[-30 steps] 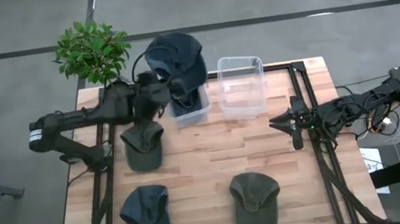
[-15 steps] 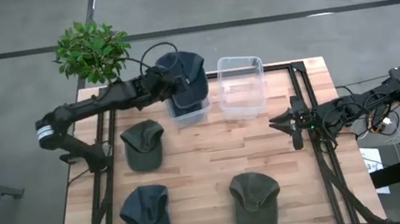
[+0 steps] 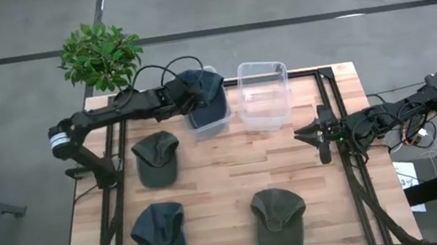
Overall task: Pick & Place hat
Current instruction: Put the top blue cap into the left transparent bin
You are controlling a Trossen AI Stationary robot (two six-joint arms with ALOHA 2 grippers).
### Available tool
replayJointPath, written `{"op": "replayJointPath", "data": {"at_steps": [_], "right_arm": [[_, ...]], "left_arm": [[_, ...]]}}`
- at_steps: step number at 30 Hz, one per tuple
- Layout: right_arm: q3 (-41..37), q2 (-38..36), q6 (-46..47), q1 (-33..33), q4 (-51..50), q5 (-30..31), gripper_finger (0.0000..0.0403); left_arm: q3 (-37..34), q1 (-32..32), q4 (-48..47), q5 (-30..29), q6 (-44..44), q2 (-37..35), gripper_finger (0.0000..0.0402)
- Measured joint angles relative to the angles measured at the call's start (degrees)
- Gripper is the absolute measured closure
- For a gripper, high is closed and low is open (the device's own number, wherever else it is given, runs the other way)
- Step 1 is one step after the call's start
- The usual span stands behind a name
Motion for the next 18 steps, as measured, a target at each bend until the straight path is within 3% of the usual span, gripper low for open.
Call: {"op": "replayJointPath", "data": {"at_steps": [18], "right_arm": [[0.0, 0.0, 0.0, 0.0, 0.06, 0.0, 0.0317]], "left_arm": [[0.0, -0.02, 0.02, 0.43, -0.07, 0.82, 0.038]]}}
